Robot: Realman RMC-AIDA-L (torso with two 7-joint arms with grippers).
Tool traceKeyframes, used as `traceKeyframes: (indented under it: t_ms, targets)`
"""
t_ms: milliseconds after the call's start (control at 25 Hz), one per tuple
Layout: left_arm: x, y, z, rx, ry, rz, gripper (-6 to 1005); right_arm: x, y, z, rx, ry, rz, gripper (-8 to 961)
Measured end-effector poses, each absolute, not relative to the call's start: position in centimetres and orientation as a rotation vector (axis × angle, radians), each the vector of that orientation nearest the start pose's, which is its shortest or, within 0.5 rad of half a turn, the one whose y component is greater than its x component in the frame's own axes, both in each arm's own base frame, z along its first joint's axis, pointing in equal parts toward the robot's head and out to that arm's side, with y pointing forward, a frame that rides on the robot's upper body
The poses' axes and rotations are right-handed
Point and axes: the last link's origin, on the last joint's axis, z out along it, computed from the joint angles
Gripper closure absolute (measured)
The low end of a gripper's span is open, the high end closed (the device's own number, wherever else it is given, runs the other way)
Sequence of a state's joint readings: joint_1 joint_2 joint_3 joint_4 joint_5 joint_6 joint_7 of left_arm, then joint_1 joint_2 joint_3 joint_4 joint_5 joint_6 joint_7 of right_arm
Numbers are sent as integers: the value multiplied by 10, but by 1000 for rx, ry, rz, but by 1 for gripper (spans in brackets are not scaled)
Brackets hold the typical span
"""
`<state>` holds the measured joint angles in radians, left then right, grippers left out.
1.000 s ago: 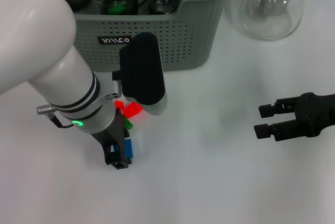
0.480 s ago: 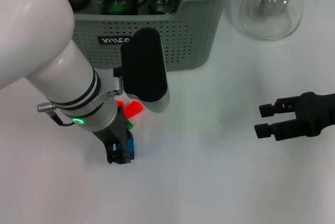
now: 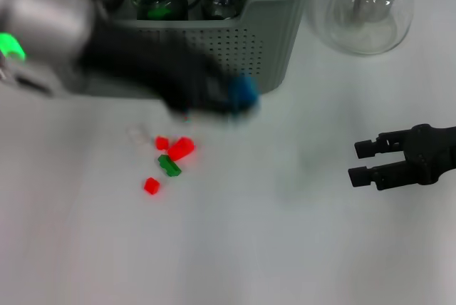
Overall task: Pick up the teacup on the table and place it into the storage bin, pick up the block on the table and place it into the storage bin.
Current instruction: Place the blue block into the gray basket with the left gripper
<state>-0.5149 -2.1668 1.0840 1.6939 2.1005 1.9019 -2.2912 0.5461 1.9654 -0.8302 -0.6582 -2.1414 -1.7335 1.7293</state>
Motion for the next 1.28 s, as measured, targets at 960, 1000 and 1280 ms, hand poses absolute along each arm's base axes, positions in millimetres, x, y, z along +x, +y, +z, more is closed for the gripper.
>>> traceKeyframes:
  t_ms: [960, 1000, 1280]
  targets:
    - [-109, 488, 51, -2247, -932, 198, 574, 269, 315, 20, -2985, 1070, 375, 128]
    - [-111, 489, 45, -2241, -937, 216, 573, 269, 315, 20, -2985, 1070, 375, 128]
    - [-126, 490, 28, -2231, -961, 264, 569, 268, 316, 18, -2992, 1063, 354, 128]
